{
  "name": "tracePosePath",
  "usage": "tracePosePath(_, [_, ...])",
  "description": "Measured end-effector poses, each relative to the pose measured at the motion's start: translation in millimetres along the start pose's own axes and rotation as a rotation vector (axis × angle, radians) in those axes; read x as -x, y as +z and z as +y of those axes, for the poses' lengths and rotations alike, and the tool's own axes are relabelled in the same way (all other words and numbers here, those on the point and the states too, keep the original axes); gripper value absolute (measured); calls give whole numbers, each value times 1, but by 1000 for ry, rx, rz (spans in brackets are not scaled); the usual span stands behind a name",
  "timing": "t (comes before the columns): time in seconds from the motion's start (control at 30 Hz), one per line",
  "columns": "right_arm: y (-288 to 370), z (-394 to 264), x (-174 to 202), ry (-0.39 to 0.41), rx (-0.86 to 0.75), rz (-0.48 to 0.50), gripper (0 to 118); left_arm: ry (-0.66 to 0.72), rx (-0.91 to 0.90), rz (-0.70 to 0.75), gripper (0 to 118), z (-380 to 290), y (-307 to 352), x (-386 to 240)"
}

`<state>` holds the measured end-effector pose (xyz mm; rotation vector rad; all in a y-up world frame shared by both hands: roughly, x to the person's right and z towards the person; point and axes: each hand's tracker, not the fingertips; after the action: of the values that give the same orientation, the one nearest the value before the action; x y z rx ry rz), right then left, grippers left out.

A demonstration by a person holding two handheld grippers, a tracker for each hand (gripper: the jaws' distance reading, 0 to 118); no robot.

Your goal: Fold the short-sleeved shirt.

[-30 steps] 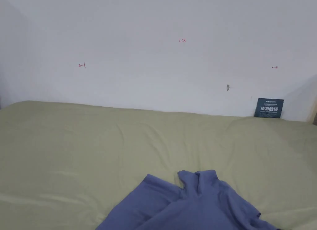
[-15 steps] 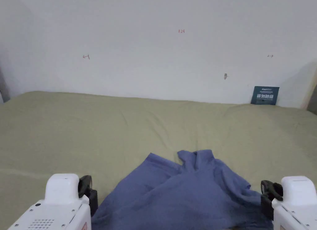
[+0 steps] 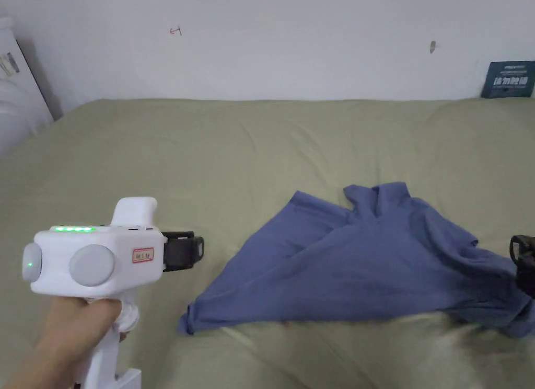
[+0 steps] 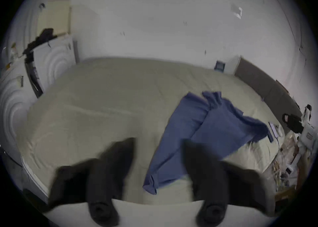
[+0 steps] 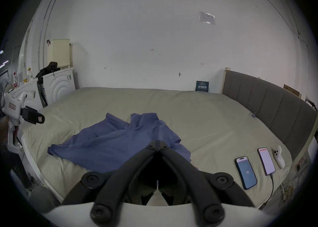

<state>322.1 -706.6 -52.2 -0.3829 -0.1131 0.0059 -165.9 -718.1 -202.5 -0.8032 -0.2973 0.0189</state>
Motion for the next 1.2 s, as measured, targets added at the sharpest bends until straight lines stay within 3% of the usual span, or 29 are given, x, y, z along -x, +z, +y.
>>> tracePosePath(0.03, [-1,1,0,5,9,1,0,-17,31,-17,96,-1,-9,-3])
tracePosePath(0.07, [-3,1,-2,7,23,1,0,-19,81,-69,104,-5,-20,-6])
tracePosePath(0.17, [-9,-1,-8,10,55,-1,0,10,182,-121,104,-20,-53,-17])
tracePosePath(0.33, [-22,2,-13,34,90,-2,0,-38,276,35,99,-50,-100,-11])
tracePosePath(0.37, [-25,4,-13,45,97,1,0,-17,285,23,96,-53,-102,-8])
tracePosePath(0.47, [-44,12,-16,69,113,12,0,17,283,16,57,-60,-103,-4])
tracePosePath(0.5, [-53,16,-16,74,122,22,0,14,239,84,28,-61,-98,-5])
tracePosePath(0.53, [-62,21,-17,73,141,42,0,17,221,60,9,-60,-95,-4])
tracePosePath(0.6, [-98,38,-26,60,219,73,0,65,193,-58,7,-57,-89,-2])
tracePosePath(0.67, [-135,58,-28,57,259,105,0,-7,183,28,7,-57,-90,-9])
tracePosePath(0.7, [-162,71,-33,73,297,139,3,-31,180,37,7,-57,-91,-10])
tracePosePath(0.73, [-187,82,-36,86,329,168,19,-15,189,15,7,-57,-92,-9])
tracePosePath(0.77, [-216,92,-37,102,368,196,19,-9,191,5,7,-57,-93,-8])
tracePosePath(0.8, [-247,101,-39,117,426,234,30,-1,195,2,7,-58,-97,-9])
tracePosePath(0.87, [-305,109,-32,129,666,277,109,34,199,-3,7,-60,-99,-6])
tracePosePath(0.9, [-332,115,-26,136,681,236,114,42,207,-12,7,-61,-101,-5])
tracePosePath(0.97, [-377,118,-5,193,742,230,104,41,205,-8,7,-63,-106,-2])
tracePosePath(1.03, [-418,115,4,254,737,231,105,61,213,-22,7,-63,-108,1])
tracePosePath(1.2, [-455,65,3,248,803,223,99,91,208,-45,7,-59,-101,-7])
